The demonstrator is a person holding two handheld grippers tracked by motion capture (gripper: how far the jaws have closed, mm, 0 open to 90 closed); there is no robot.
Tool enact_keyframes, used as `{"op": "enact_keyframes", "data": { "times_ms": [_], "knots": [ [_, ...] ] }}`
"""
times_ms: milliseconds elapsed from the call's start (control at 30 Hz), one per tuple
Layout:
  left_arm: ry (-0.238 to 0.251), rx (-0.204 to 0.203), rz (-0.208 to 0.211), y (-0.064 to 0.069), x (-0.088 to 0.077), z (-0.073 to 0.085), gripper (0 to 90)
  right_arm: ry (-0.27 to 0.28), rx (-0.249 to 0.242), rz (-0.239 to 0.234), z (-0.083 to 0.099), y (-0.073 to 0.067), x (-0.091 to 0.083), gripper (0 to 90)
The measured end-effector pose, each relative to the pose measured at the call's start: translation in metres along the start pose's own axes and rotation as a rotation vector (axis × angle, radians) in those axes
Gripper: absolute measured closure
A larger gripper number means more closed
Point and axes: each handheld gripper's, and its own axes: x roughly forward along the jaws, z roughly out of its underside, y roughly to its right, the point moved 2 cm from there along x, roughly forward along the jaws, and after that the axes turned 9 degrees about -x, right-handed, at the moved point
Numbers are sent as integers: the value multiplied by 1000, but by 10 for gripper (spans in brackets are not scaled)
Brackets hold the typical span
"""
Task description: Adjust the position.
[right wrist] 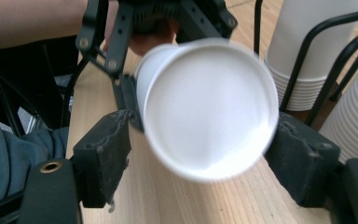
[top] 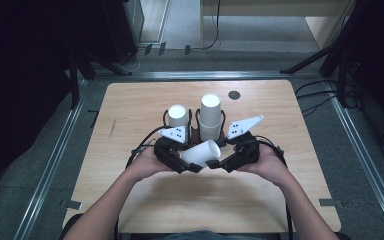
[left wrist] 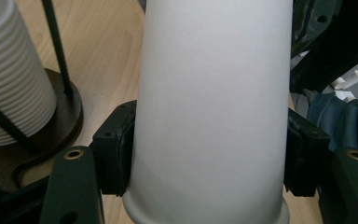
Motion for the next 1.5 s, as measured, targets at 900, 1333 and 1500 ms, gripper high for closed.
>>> {"op": "enact_keyframes", "data": {
  "times_ms": [900,1333,1500],
  "knots": [
    [-232,45,-167,-12,-7,-4,319,-183,-41,54,24,5,19,215],
    [-340,62,-149,-12,22,2,319,-204,-57,57,27,7,24,215],
    [-374,85,-132,-6,31,2,311,-213,-70,46,26,4,28,217]
  ]
}}
